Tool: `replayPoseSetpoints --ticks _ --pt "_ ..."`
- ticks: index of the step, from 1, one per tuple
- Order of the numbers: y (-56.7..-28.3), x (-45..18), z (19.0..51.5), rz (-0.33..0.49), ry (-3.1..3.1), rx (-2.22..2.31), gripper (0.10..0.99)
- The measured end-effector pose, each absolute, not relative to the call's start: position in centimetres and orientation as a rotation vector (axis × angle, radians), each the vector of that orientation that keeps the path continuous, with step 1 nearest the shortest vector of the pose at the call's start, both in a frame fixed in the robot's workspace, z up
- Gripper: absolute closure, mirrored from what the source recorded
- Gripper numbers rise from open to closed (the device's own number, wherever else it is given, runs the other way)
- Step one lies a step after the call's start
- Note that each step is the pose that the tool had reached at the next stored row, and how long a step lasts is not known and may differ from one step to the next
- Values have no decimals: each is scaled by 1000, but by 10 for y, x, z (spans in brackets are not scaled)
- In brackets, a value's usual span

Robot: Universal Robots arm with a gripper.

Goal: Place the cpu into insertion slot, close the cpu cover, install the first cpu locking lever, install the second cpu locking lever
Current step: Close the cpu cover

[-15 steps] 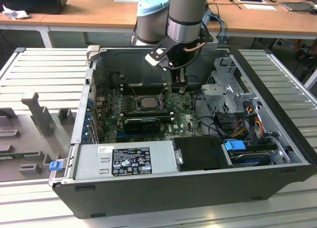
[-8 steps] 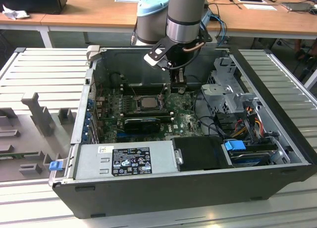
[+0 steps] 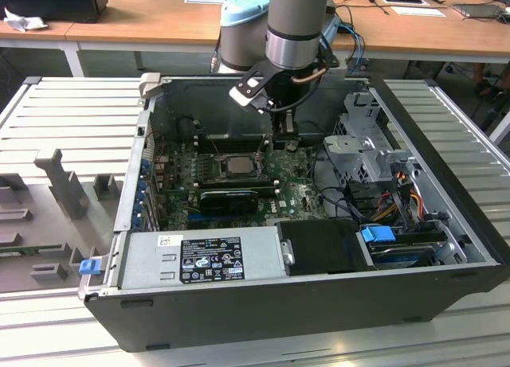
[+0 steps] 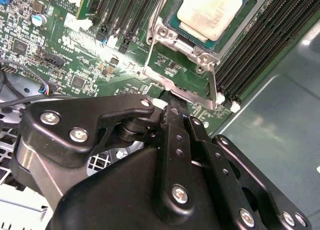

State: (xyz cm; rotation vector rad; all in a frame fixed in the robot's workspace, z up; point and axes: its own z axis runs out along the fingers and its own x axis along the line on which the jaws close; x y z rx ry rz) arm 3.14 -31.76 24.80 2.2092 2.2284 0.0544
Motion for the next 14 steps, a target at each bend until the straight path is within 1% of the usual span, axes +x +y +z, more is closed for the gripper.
replayPoseSetpoints --ticks 14 --pt "-318 27 248 54 2228 2209 980"
